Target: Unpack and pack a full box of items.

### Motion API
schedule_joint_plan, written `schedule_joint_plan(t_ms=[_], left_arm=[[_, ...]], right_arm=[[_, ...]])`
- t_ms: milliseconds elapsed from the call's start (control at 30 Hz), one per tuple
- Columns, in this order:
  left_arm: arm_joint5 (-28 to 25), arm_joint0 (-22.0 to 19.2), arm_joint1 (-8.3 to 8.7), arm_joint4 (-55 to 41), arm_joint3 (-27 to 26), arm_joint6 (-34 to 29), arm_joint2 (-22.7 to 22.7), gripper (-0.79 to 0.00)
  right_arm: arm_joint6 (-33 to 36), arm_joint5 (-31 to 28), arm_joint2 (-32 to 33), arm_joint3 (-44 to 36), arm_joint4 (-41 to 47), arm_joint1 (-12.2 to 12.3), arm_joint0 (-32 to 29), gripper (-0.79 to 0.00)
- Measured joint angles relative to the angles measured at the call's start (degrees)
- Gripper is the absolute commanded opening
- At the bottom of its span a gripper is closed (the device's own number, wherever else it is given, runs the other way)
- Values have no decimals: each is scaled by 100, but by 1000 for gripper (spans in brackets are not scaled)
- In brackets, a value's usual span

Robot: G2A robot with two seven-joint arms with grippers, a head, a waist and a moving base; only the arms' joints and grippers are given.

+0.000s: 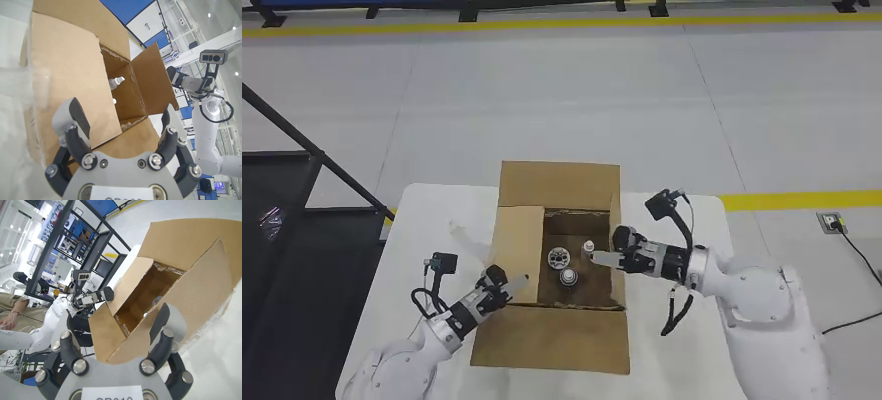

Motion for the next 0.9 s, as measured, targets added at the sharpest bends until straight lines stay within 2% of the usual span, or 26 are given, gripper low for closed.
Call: schedule_joint_plan(t_ms=[267, 433, 567, 667, 800, 900], left_arm=[[5, -7, 37, -205, 72, 107, -204, 0], [-63, 136, 90, -568, -25, 155, -679, 0], [-188, 371, 158, -961, 28, -130, -1207, 0], [-317, 576, 239, -1339, 134, -807, -1611, 0], [-565, 781, 407, -1875, 351, -2536, -2093, 0], [-583, 815, 527, -2252, 433, -3816, -2290, 0]], right_arm=[[-279, 34, -1095, 1404, -143, -110, 877, 0], [-449, -36, -1462, 2051, -121, -157, 1167, 0], [-576, -98, -1600, 2352, -121, -166, 1272, 0], [-801, -276, -1520, 2229, -142, -130, 1204, 0], [-1127, -208, -1292, 1735, -378, -55, 998, 0], [-1093, -222, -1300, 1784, -355, -57, 1004, 0]])
